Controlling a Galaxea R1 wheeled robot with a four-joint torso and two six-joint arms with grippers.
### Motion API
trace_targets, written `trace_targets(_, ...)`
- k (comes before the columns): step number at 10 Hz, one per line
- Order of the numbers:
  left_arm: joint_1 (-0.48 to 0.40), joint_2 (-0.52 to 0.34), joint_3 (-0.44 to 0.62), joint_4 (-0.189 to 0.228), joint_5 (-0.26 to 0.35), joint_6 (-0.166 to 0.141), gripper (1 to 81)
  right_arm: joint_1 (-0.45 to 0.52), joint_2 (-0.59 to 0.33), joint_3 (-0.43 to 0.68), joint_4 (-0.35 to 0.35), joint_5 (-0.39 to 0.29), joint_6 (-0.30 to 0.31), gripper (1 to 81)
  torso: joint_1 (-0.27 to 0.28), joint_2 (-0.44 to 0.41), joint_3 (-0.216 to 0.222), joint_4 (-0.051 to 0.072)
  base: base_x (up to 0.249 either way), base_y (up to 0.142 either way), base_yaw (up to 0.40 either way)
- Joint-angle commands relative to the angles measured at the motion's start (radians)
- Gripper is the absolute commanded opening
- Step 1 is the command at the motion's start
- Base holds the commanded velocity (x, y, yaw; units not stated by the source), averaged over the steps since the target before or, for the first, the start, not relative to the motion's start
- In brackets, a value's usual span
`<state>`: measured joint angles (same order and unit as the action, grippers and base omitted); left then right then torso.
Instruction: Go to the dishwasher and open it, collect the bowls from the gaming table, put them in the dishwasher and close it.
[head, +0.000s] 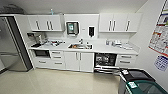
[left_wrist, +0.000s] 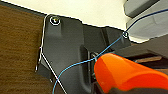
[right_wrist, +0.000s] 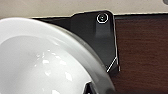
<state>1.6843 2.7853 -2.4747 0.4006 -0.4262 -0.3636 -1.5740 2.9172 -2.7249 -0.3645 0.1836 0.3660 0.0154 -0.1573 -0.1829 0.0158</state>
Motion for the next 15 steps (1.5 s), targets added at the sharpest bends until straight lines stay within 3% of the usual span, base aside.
trace_targets(1, -0.019, -0.013, 0.005, 0.017, 0.03, 0.002, 1.0, 0.038, -0.019, -0.002, -0.007, -0.033, -0.004, 1.0, 0.0, 0.0, 0.0, 0.0, 0.114, 0.0, 0.0)
trace_targets(15, -0.021, -0.016, 0.003, 0.014, 0.03, 0.002, 1.0, 0.044, -0.011, 0.002, -0.014, -0.033, -0.004, 1.0, 0.0, 0.0, 0.0, 0.0, 0.114, 0.0, 0.0)
